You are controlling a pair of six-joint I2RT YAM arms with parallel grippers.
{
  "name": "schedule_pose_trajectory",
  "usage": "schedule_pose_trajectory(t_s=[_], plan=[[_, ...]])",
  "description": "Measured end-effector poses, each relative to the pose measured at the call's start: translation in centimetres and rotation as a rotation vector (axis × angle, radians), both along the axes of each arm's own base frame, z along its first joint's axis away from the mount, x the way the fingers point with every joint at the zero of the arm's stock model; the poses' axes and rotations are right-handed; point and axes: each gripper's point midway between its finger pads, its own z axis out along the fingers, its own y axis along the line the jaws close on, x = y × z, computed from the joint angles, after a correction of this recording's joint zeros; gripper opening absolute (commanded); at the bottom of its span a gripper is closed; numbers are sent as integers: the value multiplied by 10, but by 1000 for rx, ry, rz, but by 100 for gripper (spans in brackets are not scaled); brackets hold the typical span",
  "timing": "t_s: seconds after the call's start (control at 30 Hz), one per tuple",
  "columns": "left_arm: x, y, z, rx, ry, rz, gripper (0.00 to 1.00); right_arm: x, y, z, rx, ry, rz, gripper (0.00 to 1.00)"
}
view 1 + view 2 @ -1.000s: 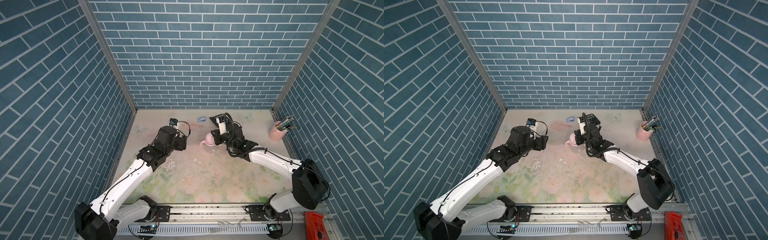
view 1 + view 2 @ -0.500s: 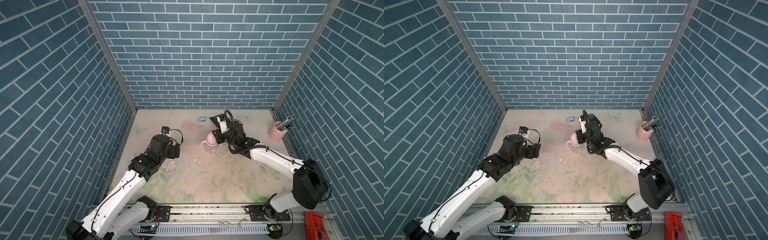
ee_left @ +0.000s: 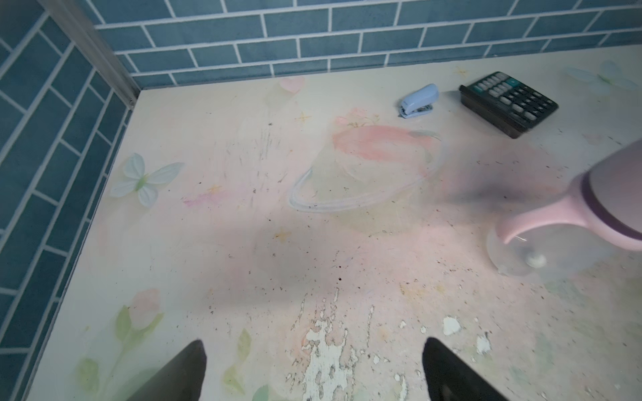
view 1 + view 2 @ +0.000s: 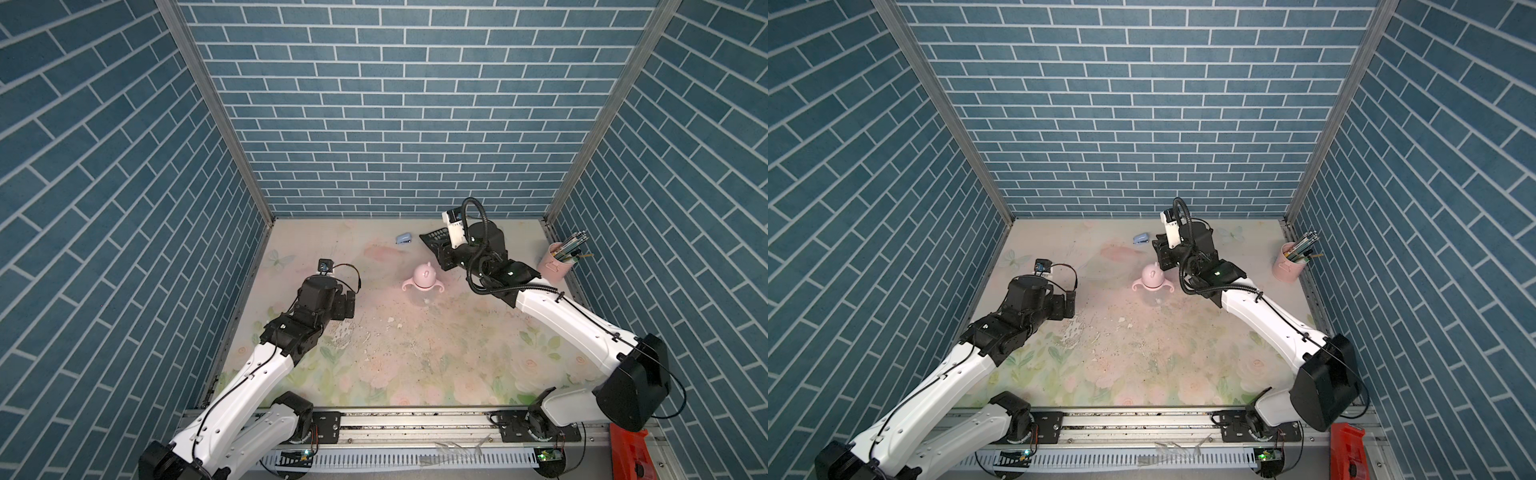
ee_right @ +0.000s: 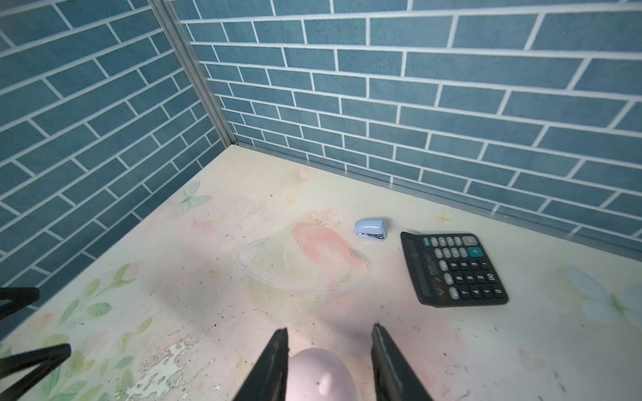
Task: Assemble the baby bottles
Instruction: Close the lid on the baby bottle, then reset both arms
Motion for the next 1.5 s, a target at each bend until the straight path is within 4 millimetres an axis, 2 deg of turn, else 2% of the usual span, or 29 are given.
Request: schedule_pose_trajectory(t_s=[0.07,0.17,0.27,0.37,0.4,0.47,0.53,0.63,0.73,0.8,0.9,1.0,1.03,1.07,1.1,1.2,1.27,1.43,1.5], plan=[[5,18,-10,37,-19,62,100,-1,-25,6,-10,-25,-46,50],[12,47,-29,94,-49,158,100,1,-80,6,-50,-64,-171,60],[20,72,-51,148,-80,226,99,5,-140,-14,-96,-69,-324,71],[27,88,-80,194,-96,259,100,5,-195,-62,-151,-19,-470,76],[28,92,-90,208,-98,261,100,4,-215,-84,-176,10,-524,77],[29,96,-107,229,-92,256,100,-2,-241,-125,-214,66,-589,78],[36,97,-109,227,-121,246,99,-8,-261,-159,-238,105,-634,79],[53,97,-98,203,-203,241,100,-11,-285,-197,-248,141,-689,80],[68,96,-95,174,-265,236,100,-11,-300,-222,-230,149,-720,81],[75,94,-103,164,-275,224,100,-9,-306,-230,-217,153,-726,81],[75,91,-111,156,-271,206,100,0,-308,-223,-177,111,-714,81],[80,91,-102,148,-304,206,99,10,-304,-210,-135,58,-684,81],[84,90,-100,146,-307,206,100,13,-301,-207,-119,35,-665,83],[88,90,-96,144,-311,206,100,18,-297,-207,-97,5,-645,89],[93,89,-93,141,-314,205,100,20,-295,-209,-89,-12,-630,89],[103,91,-82,125,-335,203,100,13,-290,-233,-85,33,-600,90],[104,93,-82,120,-331,203,100,12,-291,-239,-82,55,-610,98],[102,93,-89,117,-303,197,100,27,-298,-220,-77,1,-643,99],[102,92,-91,115,-296,195,100,28,-299,-219,-79,-2,-650,99]])
